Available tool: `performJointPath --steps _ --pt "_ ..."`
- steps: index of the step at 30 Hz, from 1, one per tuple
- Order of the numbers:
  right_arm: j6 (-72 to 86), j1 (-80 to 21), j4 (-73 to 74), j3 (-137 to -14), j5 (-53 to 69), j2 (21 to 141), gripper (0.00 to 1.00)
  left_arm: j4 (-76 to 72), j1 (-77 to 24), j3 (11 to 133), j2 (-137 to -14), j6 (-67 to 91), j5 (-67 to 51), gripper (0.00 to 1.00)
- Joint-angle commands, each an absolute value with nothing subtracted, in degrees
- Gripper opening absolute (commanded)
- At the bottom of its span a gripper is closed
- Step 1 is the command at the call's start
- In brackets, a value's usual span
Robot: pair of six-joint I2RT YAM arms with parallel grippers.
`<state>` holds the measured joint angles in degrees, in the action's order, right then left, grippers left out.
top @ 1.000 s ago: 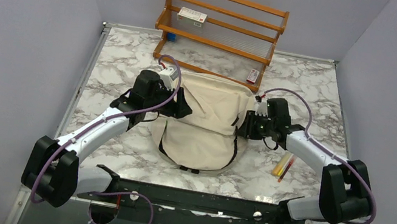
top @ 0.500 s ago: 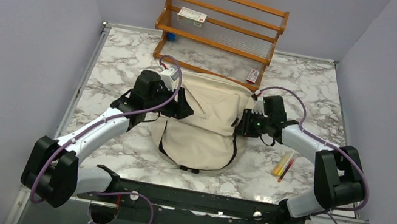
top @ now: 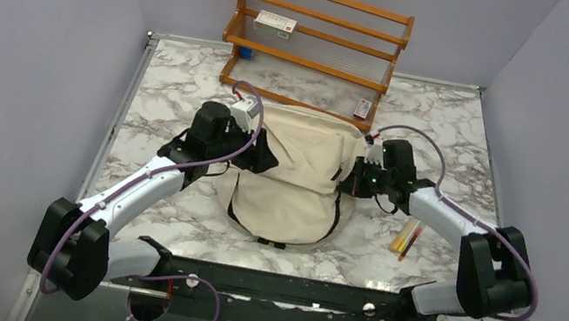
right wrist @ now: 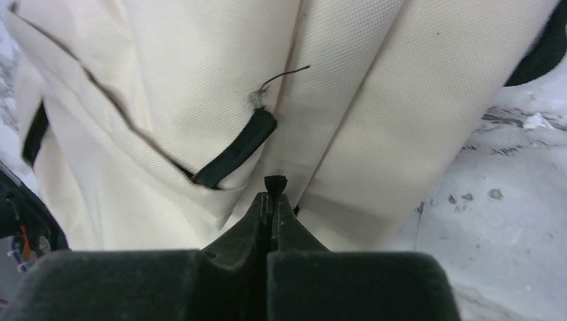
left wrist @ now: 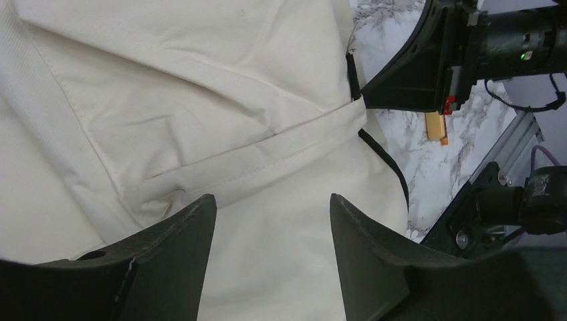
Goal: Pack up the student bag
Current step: Zip the student bag at the center of the board.
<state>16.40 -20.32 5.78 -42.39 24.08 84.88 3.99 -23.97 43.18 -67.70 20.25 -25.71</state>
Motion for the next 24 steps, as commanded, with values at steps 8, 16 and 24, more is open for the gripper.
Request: performJointPath --steps 8,16,24 --pt "19.92 -20.57 5.91 -37.63 20.5 62.73 0.0 1.48 -34.29 43.01 -63.52 2.16 -24.47 0.71" --pt "20.64 -20.59 5.46 -36.19 24.17 56.99 0.01 0.26 -40.55 43.85 -66.64 -8.43 -23.93 0.73" --pt "23.6 -20.57 3.2 -35.75 27.24 54.24 0.01 -5.15 -42.82 44.65 -71.09 -14.55 -16.7 0.71"
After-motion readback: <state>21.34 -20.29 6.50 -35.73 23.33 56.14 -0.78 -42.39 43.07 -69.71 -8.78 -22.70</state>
